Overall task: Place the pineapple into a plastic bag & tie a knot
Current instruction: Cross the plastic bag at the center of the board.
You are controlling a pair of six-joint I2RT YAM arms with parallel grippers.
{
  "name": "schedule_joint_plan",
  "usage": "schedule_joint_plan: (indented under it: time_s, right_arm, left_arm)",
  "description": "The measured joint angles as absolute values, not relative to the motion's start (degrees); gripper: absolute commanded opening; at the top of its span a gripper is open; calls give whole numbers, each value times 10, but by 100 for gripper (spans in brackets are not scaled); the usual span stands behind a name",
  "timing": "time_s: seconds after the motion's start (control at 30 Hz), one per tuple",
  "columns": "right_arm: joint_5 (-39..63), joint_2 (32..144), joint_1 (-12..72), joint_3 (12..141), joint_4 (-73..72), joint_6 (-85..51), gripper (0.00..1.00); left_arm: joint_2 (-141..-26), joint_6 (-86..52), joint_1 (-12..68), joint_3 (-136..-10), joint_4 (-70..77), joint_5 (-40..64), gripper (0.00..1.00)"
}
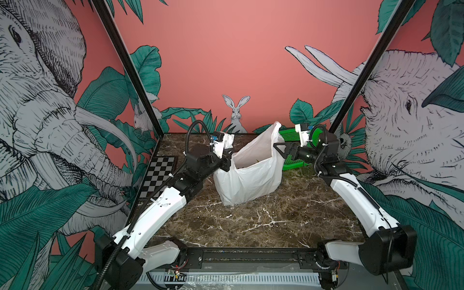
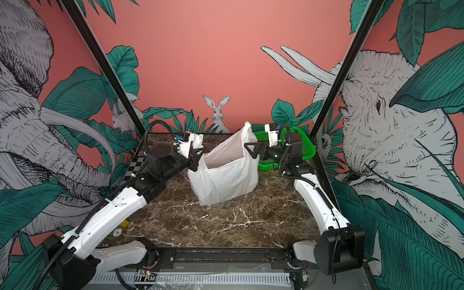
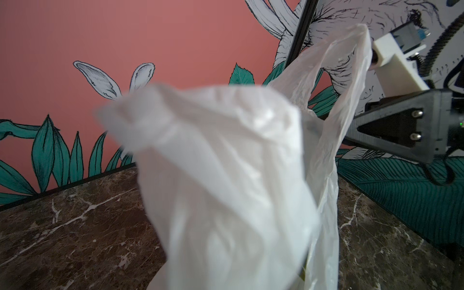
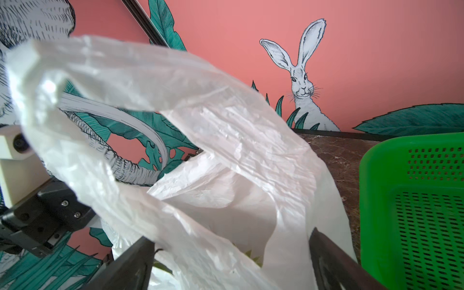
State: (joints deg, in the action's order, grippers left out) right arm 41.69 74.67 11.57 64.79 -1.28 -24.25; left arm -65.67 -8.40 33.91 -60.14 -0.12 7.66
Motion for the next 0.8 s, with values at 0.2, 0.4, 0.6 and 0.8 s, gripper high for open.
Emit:
schedule_joint_plan:
  time_s: [0.2, 0.4, 0.6, 0.8]
  right_arm:
    - [423, 764, 116, 663, -23, -247, 99]
    - [441, 790, 116, 692, -28, -253, 87]
    - [474, 808, 120, 714, -27, -265, 52]
    - [477, 803, 122, 720, -2, -253, 95]
  left_arm:
    - [-661, -84, 339, -608, -2, 81, 0]
    - [-664, -86, 336, -610, -2, 86, 0]
    - [-668, -88, 336, -610, -2, 90, 0]
    - [-668, -91, 336, -610, -1, 92, 0]
